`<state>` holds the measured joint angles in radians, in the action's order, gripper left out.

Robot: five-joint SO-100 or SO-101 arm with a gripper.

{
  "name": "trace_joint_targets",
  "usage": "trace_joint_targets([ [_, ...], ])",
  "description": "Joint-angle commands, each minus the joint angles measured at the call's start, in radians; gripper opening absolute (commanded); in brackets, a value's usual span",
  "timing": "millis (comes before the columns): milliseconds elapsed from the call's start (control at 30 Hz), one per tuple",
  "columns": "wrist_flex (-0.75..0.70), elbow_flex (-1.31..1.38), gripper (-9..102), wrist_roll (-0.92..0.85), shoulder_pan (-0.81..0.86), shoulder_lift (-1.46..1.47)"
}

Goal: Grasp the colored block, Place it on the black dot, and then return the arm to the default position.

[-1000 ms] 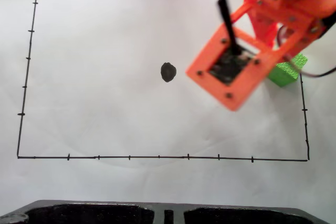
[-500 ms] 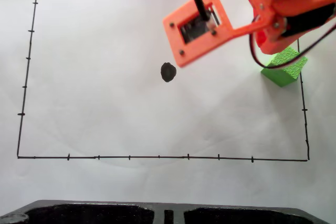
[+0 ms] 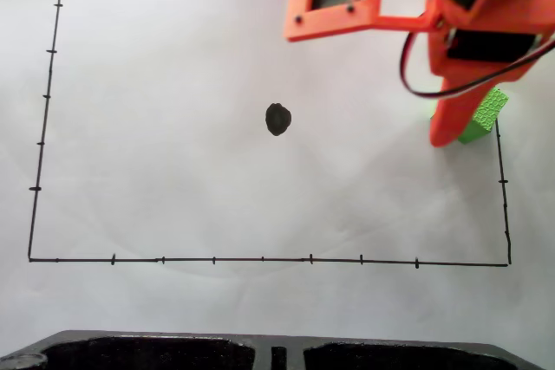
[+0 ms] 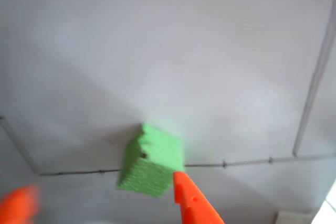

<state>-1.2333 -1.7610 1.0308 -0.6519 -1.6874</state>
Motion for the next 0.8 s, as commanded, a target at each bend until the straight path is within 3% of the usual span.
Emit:
trace_joint_targets([
  [0, -0.026, 0.067, 40, 0.046, -0.032, -0.002],
  [267, -0.054, 0.092, 38, 0.170, -0.071, 0.029],
  [767, -0.028, 0.170, 39, 0.227, -0.121, 0.156],
])
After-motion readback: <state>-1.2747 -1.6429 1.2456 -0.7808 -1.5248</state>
